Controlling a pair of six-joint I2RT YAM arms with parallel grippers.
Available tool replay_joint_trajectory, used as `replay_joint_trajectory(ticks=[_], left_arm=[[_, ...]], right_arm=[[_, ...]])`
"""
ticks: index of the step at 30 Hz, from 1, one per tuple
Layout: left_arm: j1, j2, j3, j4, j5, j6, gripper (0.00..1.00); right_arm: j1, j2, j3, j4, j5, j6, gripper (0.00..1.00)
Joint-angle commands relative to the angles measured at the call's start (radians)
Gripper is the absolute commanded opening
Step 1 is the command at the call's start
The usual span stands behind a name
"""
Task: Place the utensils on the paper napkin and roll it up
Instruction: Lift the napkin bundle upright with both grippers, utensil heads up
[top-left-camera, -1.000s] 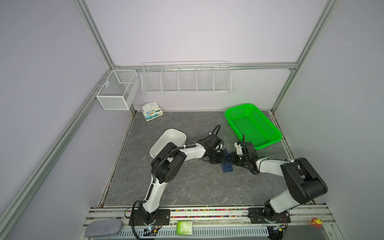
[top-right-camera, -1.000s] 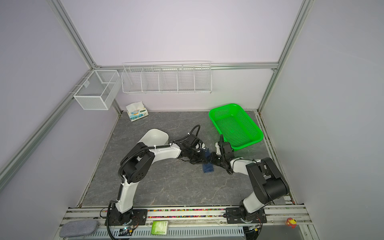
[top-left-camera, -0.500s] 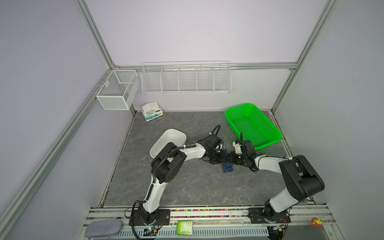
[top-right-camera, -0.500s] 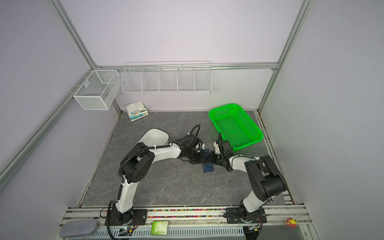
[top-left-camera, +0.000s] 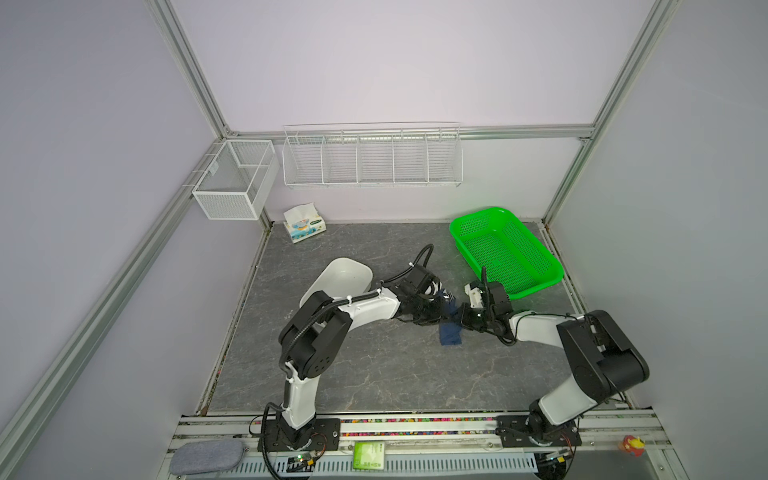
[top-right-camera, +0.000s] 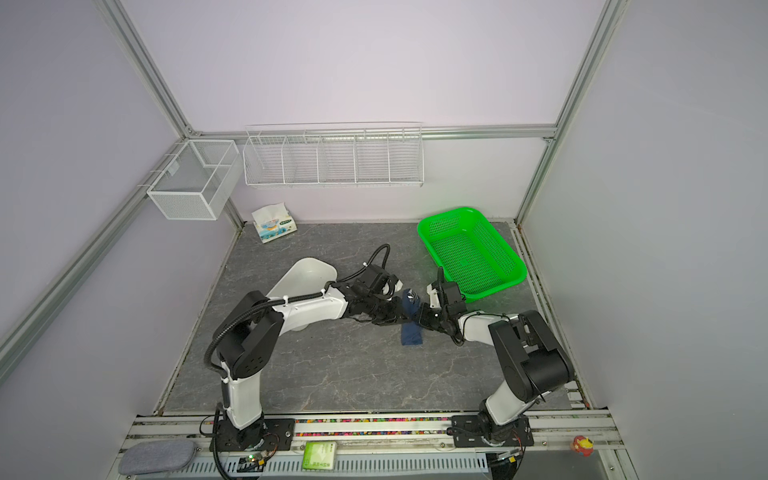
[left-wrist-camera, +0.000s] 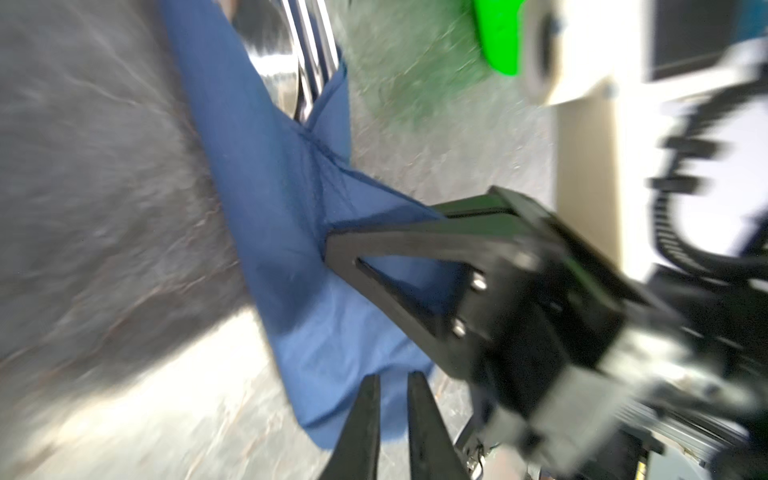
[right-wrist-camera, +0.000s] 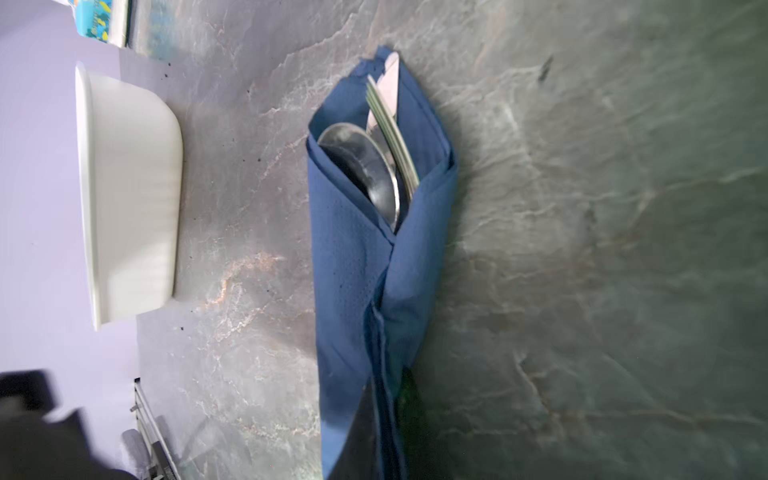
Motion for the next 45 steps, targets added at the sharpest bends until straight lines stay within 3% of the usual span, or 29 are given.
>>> replay_joint_trajectory(ticks=[1, 8, 14, 20, 33, 45], left_arm=[[0.049, -0.058, -0.062, 0.033, -0.027, -0.012, 0.16], [0.107, -0.110, -0.154, 0.063, -0.019, -0.029, 0.19], [0.125, -0.108, -0.191, 0.140, 0.041, -0.061, 0.33], [0.144, -0.131, -0.214, 0.193, 0.058, -0.091, 0.41], [0.186, -0.209, -0.331, 0.590, 0.211, -0.276, 0.61], [0.186, -0.201, -0.346, 0.914, 0.318, -0.453, 0.64]], right_arm=[[0.002, -0.008, -0.034, 0.018, -0.028, 0.047, 0.07], [0.001, -0.051, -0.032, 0.041, -0.055, 0.062, 0.07], [0.001, -0.101, -0.029, 0.048, -0.078, 0.069, 0.07], [0.000, -0.147, -0.023, 0.041, -0.088, 0.078, 0.07], [0.001, -0.318, 0.034, 0.000, -0.176, 0.109, 0.08], [0.002, -0.443, 0.100, -0.039, -0.237, 0.133, 0.08]])
